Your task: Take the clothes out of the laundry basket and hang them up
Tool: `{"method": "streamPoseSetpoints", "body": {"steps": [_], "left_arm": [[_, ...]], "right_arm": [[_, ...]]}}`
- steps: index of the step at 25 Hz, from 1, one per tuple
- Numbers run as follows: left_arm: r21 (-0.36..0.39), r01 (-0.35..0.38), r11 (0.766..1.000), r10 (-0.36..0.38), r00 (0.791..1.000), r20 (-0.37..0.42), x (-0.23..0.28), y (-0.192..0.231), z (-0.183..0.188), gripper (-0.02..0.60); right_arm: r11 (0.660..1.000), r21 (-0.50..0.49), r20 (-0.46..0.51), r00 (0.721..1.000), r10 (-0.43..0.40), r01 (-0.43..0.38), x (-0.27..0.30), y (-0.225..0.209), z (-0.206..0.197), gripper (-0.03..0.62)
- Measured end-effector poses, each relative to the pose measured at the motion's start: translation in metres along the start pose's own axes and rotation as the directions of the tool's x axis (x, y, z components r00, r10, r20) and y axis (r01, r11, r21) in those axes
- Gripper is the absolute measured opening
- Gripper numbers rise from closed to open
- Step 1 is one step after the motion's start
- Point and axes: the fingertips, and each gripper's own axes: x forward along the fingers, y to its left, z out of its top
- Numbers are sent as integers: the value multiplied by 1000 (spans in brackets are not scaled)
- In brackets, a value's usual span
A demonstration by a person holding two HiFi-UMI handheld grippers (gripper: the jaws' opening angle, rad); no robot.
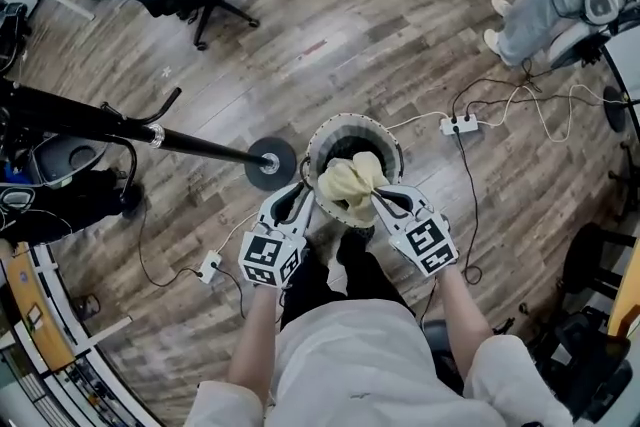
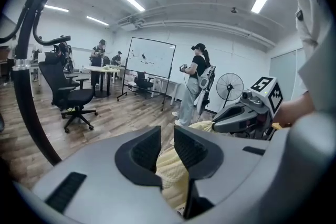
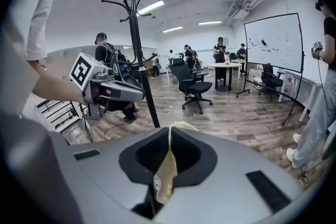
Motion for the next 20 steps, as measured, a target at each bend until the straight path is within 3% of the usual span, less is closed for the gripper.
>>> {"method": "streamPoseSetpoints", "body": {"steps": [10,20], "left_arm": [[25,-11,1000,10,999,48,-20,11,19,83],[24,-24,999,24,1000,-3,-49,36,-9,83]], "right_arm": [[998,-61,154,988,-2,11,-43,18,75,17],[989,-140,278,961,-3,44,-62,39,151,17]]}}
